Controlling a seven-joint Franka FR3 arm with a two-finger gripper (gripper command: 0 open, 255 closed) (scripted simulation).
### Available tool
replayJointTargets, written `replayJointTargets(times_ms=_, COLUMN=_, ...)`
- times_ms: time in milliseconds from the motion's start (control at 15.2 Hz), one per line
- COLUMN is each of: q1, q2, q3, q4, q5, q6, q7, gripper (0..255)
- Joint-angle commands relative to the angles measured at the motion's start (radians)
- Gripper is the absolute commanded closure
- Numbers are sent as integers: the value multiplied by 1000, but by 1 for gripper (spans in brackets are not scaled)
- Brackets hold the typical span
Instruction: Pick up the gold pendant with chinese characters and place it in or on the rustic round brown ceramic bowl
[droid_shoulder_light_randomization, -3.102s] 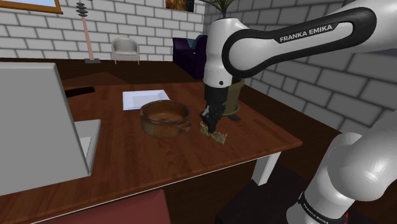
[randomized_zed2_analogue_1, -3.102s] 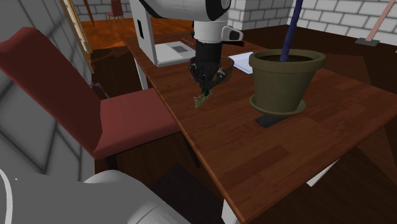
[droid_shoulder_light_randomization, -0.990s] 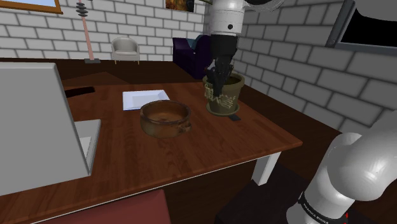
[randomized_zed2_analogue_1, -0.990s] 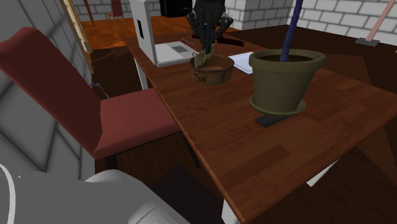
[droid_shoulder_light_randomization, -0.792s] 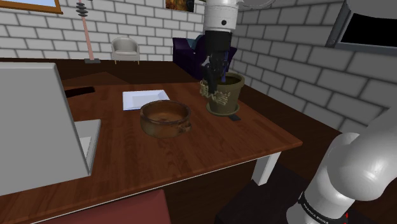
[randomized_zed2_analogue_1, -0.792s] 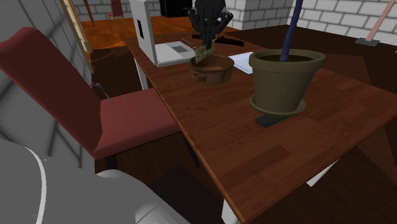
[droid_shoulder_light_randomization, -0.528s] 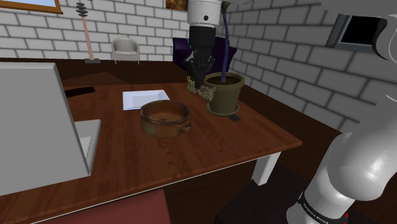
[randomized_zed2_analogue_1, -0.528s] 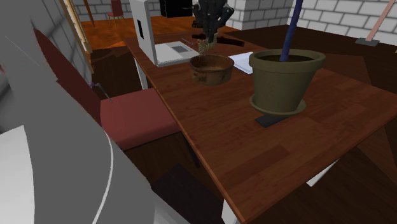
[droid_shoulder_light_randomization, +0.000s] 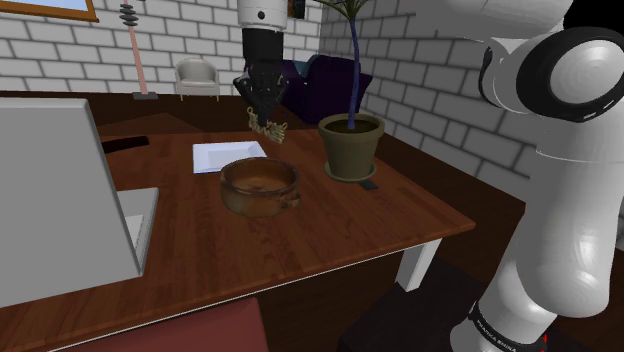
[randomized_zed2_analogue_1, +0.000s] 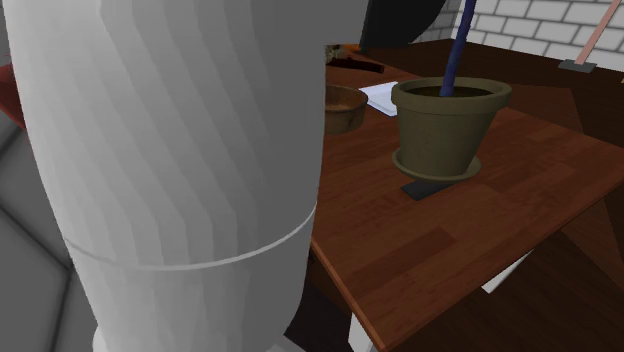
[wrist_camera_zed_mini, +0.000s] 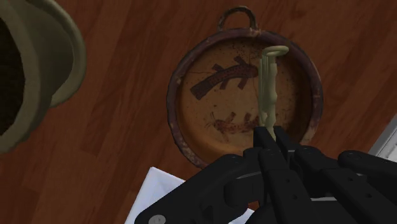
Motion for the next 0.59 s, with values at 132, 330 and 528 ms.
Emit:
replayJointTargets(times_ms=132, q1=6, q2=36, q3=-1, q4=7, q5=-13, q6=27, q7=5, gripper=255)
replayJointTargets(times_ms=330, q1=-3, q2=16, q3=-3, q4=-63, q5=-5, q6=78, q7=0, gripper=255)
replayJointTargets(times_ms=528, q1=-10, q2=-1, q3=-4, q4=-127, q5=2, q6=126, q7=-4, gripper=255)
